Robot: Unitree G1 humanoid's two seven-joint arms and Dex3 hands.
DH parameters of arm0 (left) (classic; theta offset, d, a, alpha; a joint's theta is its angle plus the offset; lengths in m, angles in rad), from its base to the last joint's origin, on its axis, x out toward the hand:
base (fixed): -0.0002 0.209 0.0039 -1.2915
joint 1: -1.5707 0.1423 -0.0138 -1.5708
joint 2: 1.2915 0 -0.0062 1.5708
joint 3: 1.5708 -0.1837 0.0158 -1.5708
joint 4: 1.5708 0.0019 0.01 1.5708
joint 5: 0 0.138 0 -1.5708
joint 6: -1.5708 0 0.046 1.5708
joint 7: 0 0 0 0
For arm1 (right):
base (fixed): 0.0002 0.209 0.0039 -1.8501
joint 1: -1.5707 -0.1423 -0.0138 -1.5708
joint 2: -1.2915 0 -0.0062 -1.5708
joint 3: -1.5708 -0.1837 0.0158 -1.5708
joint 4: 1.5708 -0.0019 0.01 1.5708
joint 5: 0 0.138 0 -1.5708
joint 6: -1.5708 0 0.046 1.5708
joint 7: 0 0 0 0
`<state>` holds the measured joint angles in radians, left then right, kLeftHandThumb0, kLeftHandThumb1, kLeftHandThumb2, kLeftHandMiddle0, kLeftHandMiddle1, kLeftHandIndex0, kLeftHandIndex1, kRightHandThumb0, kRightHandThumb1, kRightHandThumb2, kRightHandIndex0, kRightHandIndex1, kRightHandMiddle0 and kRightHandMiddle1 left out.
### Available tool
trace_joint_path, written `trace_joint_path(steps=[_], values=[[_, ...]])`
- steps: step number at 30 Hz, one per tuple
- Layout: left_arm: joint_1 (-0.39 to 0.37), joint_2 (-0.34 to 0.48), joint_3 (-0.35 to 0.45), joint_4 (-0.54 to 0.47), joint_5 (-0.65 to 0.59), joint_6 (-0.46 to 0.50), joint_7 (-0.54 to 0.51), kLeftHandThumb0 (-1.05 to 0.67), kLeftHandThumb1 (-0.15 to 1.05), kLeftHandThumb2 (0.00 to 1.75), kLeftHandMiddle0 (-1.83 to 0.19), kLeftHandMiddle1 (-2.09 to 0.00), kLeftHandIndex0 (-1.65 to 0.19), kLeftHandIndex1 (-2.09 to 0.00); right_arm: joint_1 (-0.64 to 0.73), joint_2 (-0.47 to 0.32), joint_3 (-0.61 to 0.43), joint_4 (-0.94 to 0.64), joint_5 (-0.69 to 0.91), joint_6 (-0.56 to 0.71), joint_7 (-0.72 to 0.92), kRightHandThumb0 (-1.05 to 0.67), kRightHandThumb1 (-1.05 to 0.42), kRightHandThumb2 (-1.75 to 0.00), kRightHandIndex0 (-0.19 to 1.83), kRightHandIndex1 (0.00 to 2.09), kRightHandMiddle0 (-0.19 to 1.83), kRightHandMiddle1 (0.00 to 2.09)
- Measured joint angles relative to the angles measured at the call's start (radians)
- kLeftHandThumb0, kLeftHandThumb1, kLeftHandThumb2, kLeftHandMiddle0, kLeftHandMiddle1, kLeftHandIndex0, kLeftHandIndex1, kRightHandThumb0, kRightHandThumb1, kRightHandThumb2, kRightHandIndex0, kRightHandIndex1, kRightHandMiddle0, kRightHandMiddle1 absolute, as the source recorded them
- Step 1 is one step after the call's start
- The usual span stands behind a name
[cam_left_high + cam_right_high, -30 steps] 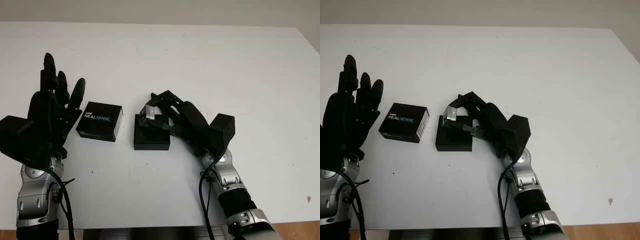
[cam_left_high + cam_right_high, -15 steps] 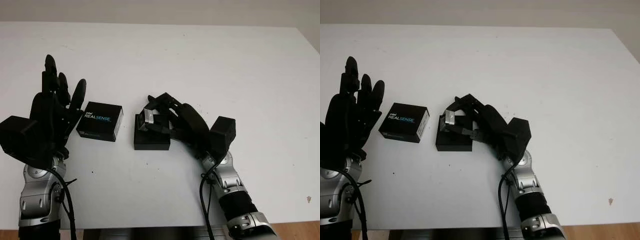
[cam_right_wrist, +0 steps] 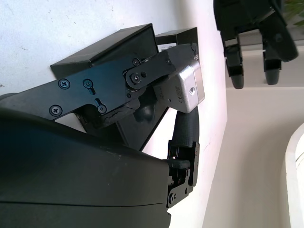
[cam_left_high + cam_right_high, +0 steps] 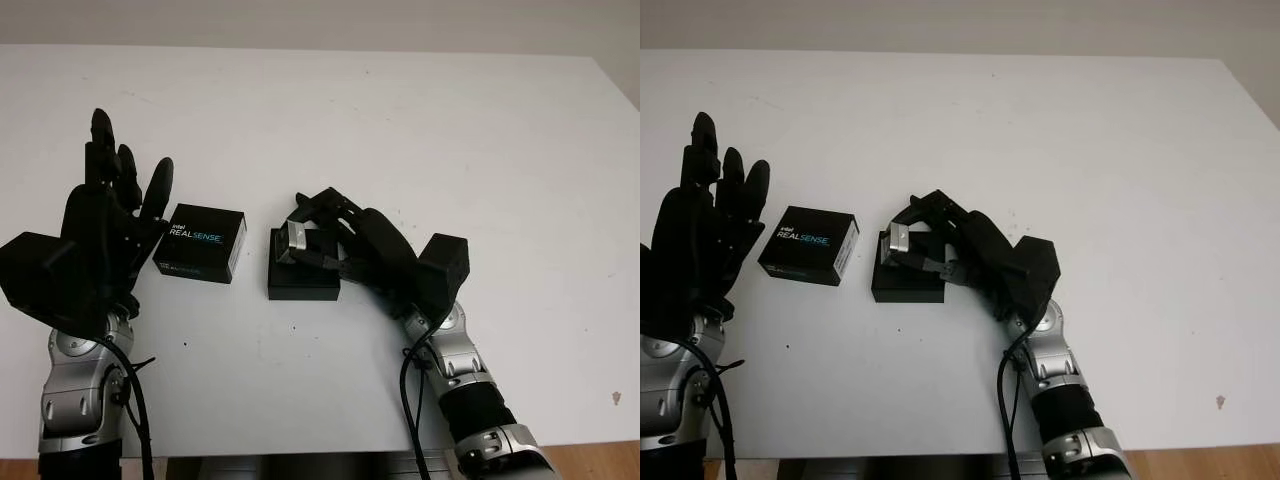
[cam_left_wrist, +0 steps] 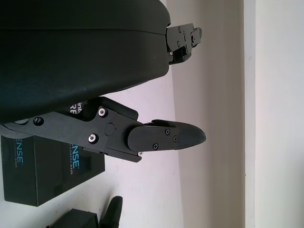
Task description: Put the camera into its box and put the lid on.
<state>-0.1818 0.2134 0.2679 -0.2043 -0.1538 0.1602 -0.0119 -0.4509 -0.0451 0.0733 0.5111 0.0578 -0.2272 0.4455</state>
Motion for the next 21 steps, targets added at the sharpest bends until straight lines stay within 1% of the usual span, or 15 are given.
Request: trace_joint_path(steps=[3, 9, 17, 21], values=[[0.000, -0.001, 0.000, 0.000, 0.000, 0.000, 0.000, -0.46, 1.05, 0.35, 0.14, -0.05, 0.17, -0.06, -0.005, 0.000, 0.001, 0.014, -0.002, -0.001, 0.000, -0.49, -1.00, -0.05, 0.10, 0.05, 0.25, 1.76], [0.001, -0.007, 0.000, 0.000, -0.001, 0.000, 0.007, -0.46, 1.05, 0.35, 0.14, -0.06, 0.16, -0.06, -0.004, -0.003, 0.019, 0.018, -0.039, -0.027, -0.011, -0.57, -1.00, -0.05, 0.11, 0.05, 0.29, 1.77], [0.001, -0.008, 0.000, 0.000, -0.003, -0.008, 0.005, -0.47, 1.05, 0.35, 0.15, -0.05, 0.17, -0.05, 0.020, -0.021, 0.042, 0.017, -0.096, -0.117, -0.037, -0.53, -1.01, -0.06, 0.08, 0.04, 0.27, 1.77], [0.001, -0.008, 0.000, 0.000, -0.003, -0.009, 0.004, -0.46, 1.05, 0.35, 0.14, -0.05, 0.17, -0.05, 0.038, -0.030, 0.046, -0.004, -0.114, -0.133, -0.051, -0.52, -1.01, -0.05, 0.08, 0.04, 0.26, 1.78]])
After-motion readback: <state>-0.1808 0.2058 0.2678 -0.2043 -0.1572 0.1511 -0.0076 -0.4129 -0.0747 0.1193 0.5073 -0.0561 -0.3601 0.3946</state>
